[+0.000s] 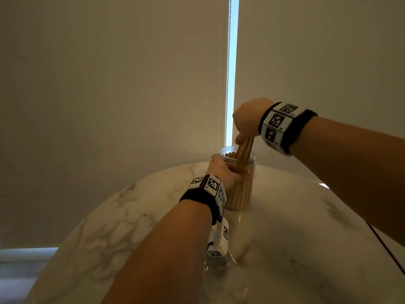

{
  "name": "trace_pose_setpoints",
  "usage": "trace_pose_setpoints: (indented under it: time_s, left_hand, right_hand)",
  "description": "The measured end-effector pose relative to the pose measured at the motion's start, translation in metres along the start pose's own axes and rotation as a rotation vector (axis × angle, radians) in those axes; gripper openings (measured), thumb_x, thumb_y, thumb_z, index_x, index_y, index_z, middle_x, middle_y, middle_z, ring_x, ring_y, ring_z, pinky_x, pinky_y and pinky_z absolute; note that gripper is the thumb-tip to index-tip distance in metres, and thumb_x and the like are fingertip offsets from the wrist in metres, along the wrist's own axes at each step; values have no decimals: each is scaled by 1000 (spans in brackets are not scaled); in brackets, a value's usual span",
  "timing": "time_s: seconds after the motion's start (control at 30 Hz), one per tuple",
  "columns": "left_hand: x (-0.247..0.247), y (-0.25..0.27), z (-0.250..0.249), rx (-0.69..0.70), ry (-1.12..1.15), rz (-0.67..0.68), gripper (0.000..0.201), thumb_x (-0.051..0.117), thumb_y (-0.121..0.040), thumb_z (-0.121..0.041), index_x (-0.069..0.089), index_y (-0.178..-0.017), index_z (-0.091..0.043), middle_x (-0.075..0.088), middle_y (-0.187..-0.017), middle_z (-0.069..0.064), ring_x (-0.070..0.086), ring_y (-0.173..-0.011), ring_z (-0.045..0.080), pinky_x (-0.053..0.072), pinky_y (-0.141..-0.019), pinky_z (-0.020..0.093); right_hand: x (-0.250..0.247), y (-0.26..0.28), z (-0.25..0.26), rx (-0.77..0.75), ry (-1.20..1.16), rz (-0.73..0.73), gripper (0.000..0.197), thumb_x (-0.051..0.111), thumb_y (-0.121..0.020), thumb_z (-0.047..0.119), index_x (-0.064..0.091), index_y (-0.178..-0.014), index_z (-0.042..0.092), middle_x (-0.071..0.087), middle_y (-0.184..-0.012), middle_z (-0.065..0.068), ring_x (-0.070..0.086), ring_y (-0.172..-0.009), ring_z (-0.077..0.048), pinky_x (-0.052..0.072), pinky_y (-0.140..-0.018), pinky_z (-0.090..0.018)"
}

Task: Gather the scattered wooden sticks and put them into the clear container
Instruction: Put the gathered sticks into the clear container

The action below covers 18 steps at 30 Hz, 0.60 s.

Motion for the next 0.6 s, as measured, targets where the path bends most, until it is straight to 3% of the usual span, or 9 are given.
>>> trace_pose_setpoints:
  time_s: [0.17,0.3,0.37,0.47,0.6]
  left_hand:
    - [2,-2,2,9,15,-7,102,93,-58,-37,33,-137,-13,52,-128,2,53,-119,21,51,-96,35]
    - [3,-5,5,5,15,-12,101,93,-57,-38,34,-135,-13,53,-128,3,54,-119,22,51,-98,38]
    - [3,-8,6,15,22,-11,101,94,-55,-39,35,-133,-13,53,-128,2,54,-119,21,51,-98,39]
    - [5,-10,7,18,18,-17,102,94,-55,-39,34,-133,-13,53,-128,3,54,-118,21,51,-99,40]
    - [6,-11,9,13,17,-23,105,95,-51,-41,35,-132,-13,54,-127,2,55,-118,21,53,-97,40]
  right_hand:
    - [3,-5,2,46,67,-20,41,69,-88,48,50,-67,18,53,-70,3,49,-58,-13,49,-60,-30]
    - [-1,-5,2,23,-30,29,47,71,-83,54,51,-62,17,54,-65,4,53,-60,-13,50,-63,-29]
    - [-3,-5,-2,37,-47,54,45,72,-81,55,55,-64,17,57,-65,4,59,-67,-16,53,-66,-30]
    - [2,-6,0,79,9,20,38,76,-81,50,58,-72,17,57,-70,3,55,-63,-14,53,-63,-30]
    - [2,-8,4,70,4,25,43,76,-82,47,50,-65,18,53,-69,3,54,-61,-14,54,-64,-31]
Point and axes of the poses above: each hand's wrist, its own y-axis away from the middle knuckle, its own x-axis out of the palm, z = x × y, the point moved 5 cm from there along -y, towards the middle knuckle
